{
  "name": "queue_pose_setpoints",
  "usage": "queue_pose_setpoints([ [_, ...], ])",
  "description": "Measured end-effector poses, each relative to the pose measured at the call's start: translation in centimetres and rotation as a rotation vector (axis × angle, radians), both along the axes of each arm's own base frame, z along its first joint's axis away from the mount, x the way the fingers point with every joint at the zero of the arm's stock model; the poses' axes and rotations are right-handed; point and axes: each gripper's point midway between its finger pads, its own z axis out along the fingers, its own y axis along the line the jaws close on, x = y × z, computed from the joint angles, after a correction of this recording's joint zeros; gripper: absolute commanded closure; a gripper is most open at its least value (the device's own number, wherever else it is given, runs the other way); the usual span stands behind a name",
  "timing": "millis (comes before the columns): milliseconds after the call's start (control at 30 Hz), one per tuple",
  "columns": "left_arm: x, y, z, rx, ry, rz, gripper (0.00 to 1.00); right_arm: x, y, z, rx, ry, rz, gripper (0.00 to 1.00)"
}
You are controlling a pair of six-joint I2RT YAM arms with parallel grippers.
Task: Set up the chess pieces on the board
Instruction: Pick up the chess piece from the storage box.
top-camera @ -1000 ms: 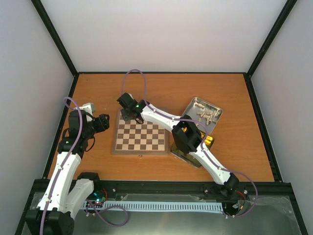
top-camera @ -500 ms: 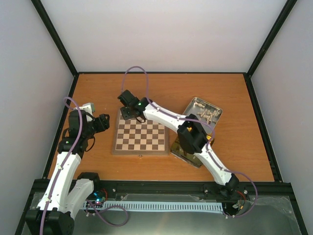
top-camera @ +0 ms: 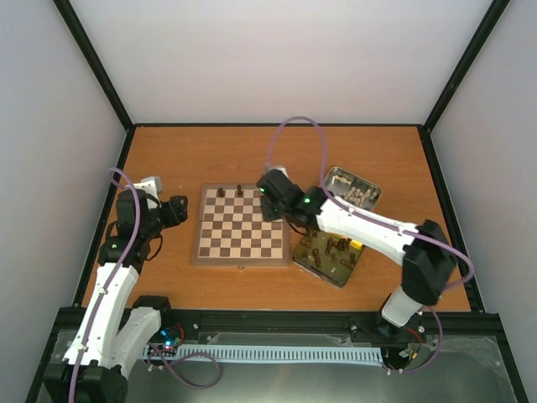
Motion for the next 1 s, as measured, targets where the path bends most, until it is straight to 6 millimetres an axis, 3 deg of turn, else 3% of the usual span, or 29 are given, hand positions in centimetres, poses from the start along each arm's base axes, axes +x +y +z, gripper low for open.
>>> queue_pose_setpoints([
  [267,-0.2,-0.2,0.6,-0.007,-0.023,-0.010,0.29,-3.9,-12.6,-2.0,-0.087,0.056,-0.256,0.48],
  [433,-0.3,-0.4,0.6,-0.013,-0.023,-0.020,0.29,-6.2,-18.0,-3.6,-0.077,0.124,-0.401,0.48],
  [667,-0.3,-0.4,0.6,-0.014,-0.023,-0.023,0.29,-8.9,-21.3,-8.5,-0.117,0.282,-0.496,0.50],
  [1000,-0.3,-0.5,0.7,-0.015,-0.023,-0.023,0.28,-8.3,-19.6,-10.9,-0.053,0.360,-0.486,0.73],
])
